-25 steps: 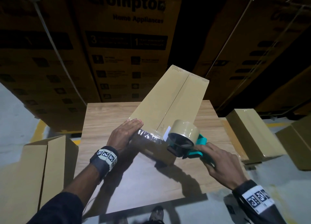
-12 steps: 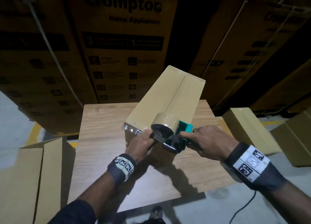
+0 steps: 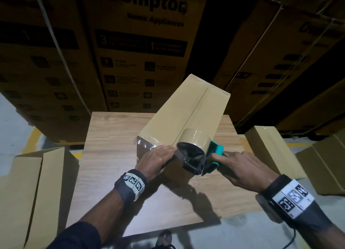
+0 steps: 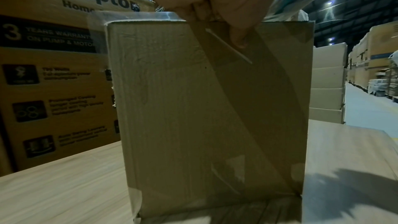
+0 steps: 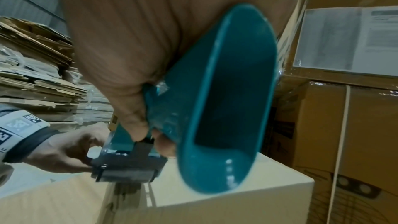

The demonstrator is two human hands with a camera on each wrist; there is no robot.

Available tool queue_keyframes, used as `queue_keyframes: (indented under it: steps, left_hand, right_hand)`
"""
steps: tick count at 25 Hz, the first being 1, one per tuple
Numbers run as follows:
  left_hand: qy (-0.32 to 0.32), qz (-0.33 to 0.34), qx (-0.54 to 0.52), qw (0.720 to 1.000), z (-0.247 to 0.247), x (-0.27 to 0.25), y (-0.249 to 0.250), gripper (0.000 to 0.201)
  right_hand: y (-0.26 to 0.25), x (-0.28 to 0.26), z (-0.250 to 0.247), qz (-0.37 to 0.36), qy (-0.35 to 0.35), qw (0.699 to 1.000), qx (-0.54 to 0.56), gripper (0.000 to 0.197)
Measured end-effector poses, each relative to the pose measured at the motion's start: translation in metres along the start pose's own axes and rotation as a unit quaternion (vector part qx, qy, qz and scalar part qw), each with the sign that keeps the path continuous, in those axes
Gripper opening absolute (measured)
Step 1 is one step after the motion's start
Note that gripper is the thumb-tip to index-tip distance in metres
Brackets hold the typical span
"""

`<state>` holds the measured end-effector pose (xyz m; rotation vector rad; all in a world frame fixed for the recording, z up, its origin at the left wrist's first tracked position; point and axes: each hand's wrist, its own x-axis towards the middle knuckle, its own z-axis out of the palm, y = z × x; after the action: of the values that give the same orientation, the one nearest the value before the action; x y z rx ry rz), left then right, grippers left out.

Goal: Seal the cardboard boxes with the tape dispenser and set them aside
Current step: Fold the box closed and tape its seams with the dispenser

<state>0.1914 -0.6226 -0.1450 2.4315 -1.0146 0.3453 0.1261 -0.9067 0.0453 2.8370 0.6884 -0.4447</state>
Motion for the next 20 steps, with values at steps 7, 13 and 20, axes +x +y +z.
queue_keyframes:
  steps: [7,13,20]
  left_hand:
    - [0.022,0.022,-0.016,0.999,0.006,0.0,-0.002,0.079]
    - [0.019,0.025,-0.026,0.999,0.006,-0.001,-0.004,0.083]
    - [0.026,0.006,-0.017,0.999,0.007,-0.006,0.002,0.055]
  right_hand:
    - [0.014,-0.032,0.009,0.028,-0.02,0.999,0.03,0.04]
    - [0.032,-0.061,0.022,0.062,-0.038,0.997,0.029,0.04]
    - [0.023,-0.052,0.041,0.05,-0.044,0.998,0.022,0.034]
